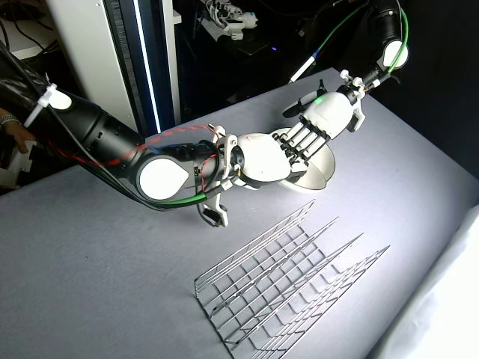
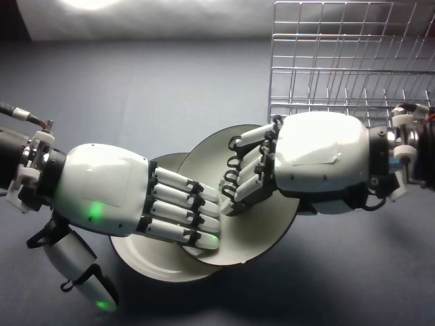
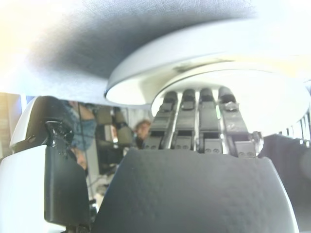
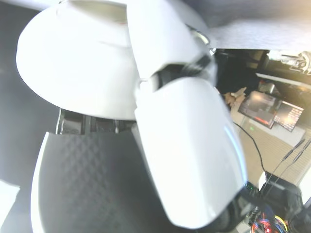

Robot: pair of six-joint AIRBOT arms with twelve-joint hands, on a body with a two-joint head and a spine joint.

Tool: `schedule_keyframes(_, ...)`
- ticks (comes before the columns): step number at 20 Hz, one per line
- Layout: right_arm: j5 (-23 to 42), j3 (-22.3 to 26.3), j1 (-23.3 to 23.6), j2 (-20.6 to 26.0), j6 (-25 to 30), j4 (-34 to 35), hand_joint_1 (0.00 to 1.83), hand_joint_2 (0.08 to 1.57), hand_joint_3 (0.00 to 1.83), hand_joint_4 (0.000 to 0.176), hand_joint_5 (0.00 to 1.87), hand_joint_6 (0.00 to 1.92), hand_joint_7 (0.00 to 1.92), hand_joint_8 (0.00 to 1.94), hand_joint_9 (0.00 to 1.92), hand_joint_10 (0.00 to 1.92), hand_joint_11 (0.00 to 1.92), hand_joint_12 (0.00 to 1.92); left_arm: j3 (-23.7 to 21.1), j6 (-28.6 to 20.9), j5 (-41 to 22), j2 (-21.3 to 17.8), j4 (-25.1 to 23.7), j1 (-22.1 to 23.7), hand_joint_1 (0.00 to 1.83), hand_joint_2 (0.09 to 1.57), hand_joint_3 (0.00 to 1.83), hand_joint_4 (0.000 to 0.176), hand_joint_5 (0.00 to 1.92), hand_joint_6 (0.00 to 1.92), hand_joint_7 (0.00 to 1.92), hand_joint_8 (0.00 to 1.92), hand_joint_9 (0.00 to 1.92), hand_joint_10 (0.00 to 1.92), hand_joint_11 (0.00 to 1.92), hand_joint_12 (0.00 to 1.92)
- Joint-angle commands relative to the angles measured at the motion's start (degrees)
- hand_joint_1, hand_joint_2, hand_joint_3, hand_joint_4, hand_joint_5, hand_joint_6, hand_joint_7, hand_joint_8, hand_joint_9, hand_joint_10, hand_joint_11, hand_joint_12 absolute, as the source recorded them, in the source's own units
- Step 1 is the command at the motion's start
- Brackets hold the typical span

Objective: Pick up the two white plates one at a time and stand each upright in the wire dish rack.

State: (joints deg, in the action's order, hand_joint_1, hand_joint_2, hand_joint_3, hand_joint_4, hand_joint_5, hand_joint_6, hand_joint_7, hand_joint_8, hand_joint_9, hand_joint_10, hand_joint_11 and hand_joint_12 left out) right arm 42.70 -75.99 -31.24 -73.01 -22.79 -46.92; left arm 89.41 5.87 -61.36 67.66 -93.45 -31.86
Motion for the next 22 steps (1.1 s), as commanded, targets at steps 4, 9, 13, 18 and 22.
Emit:
schedule_keyframes(4, 2.37, -1.69, 0.49, -2.03, -0.16, 1.68, 1.49, 1.10, 0.00, 0.000, 0.90, 0.93, 1.00, 0.91, 1.00, 1.01, 0.78, 1.59, 0.10, -0.02, -0.92, 0.70, 1.40, -0.45, 0.00, 1.09, 0.01, 0.000, 0.00, 0.00, 0.00, 0.00, 0.00, 0.00, 0.00, 0.00)
schedule_keyframes(9, 1.88, -2.61, 0.48, -2.91, -0.51, 1.68, 1.38, 1.10, 0.00, 0.000, 0.88, 1.01, 0.99, 0.95, 1.02, 1.10, 0.89, 1.17, 0.06, -0.70, -1.19, -0.37, 5.09, -0.13, 0.00, 1.08, 0.00, 0.000, 0.00, 0.00, 0.00, 0.00, 0.00, 0.00, 0.00, 0.00)
schedule_keyframes(13, 2.12, -2.61, 0.49, -2.89, -0.56, 1.69, 1.38, 1.10, 0.00, 0.000, 0.88, 1.01, 1.00, 0.93, 1.03, 1.08, 0.93, 1.16, -0.37, -2.09, -1.40, -2.20, 6.39, 0.50, 0.00, 1.09, 0.01, 0.000, 0.00, 0.00, 0.00, 0.00, 0.00, 0.00, 0.00, 0.00)
schedule_keyframes(18, 3.16, -2.60, 0.65, -2.86, -0.59, 1.69, 1.49, 1.10, 0.00, 0.000, 0.86, 0.95, 0.97, 0.91, 1.02, 0.98, 0.84, 1.57, -2.28, -4.68, -1.58, -6.67, 9.06, 3.57, 0.00, 1.09, 0.00, 0.000, 0.00, 0.00, 0.00, 0.00, 0.00, 0.00, 0.00, 0.00)
schedule_keyframes(22, 4.61, -2.48, 1.26, -2.49, -0.59, 1.70, 1.49, 1.09, 0.00, 0.000, 0.90, 0.91, 0.99, 0.89, 1.03, 0.95, 0.86, 1.53, -4.34, -6.89, -1.56, -10.86, 9.33, 6.53, 0.00, 1.09, 0.00, 0.000, 0.00, 0.00, 0.00, 0.00, 0.00, 0.00, 0.00, 0.00)
